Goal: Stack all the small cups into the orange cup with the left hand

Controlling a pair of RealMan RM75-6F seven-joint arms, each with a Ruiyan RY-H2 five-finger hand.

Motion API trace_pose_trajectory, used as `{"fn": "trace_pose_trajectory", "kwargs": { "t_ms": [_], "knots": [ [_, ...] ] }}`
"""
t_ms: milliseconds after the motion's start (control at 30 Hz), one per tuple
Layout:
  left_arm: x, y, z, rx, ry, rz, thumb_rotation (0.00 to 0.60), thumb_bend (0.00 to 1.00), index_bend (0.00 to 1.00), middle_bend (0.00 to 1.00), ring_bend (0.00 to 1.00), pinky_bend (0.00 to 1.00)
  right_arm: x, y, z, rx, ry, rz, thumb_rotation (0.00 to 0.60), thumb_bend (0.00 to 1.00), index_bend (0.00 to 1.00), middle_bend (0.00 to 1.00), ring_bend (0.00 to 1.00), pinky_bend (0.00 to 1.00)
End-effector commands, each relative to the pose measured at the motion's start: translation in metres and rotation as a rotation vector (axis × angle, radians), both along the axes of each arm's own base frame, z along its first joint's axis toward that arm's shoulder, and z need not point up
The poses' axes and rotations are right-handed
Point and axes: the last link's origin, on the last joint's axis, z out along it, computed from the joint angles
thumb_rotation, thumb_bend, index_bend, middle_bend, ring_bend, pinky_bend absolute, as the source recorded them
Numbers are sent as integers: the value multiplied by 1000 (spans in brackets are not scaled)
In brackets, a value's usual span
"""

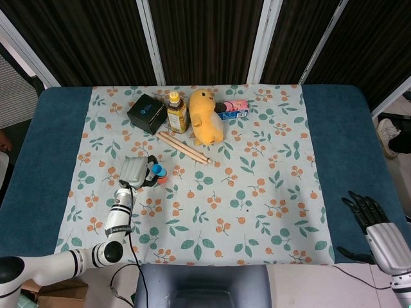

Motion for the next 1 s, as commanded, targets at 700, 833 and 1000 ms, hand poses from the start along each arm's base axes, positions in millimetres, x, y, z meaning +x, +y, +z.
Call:
{"fn": "trace_pose_trajectory", "kwargs": {
  "t_ms": [700,833,1000],
  "knots": [
    [-6,-43,24,-14,24,-106,600,344,0,1000,1000,1000,1,3,-3,22,4,12,600,118,0,0,0,0],
    [-11,-58,35,-16,26,-131,600,342,0,1000,1000,1000,2,3,-4,26,5,15,600,118,0,0,0,0],
    [-46,-129,67,-140,-22,-120,600,341,0,1000,1000,1000,5,6,-12,57,15,30,600,118,0,0,0,0]
  ]
}}
